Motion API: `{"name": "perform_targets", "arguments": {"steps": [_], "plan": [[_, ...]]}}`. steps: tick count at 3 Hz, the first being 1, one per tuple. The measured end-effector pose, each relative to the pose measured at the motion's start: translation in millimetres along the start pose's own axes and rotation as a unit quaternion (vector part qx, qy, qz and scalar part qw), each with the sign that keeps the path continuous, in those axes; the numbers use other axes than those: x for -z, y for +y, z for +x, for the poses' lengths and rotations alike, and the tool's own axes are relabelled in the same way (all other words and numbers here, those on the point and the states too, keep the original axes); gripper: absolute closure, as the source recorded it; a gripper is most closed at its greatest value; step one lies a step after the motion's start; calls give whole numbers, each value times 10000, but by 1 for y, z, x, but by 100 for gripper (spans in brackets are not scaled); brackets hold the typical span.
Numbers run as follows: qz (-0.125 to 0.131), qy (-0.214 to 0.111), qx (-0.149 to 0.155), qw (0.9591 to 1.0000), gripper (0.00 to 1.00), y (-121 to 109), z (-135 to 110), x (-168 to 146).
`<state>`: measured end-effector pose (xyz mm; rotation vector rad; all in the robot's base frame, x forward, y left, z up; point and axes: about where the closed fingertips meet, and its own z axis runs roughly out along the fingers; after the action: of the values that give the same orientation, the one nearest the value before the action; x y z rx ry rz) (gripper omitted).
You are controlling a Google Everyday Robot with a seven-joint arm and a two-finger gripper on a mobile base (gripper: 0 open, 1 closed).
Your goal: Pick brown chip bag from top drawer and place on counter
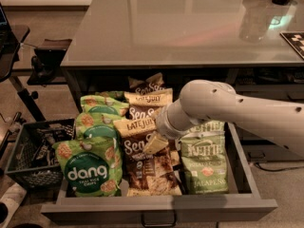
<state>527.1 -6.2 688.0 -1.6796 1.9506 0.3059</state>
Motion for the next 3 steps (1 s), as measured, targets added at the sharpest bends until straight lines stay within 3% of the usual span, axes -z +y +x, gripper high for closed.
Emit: {"name": "perform_targets", "arguments": {"steps": [2, 3], "plan": [[0, 0, 0, 10000, 88, 0, 0, 0], [-37, -240, 1, 9997, 100, 12, -10, 32]]}}
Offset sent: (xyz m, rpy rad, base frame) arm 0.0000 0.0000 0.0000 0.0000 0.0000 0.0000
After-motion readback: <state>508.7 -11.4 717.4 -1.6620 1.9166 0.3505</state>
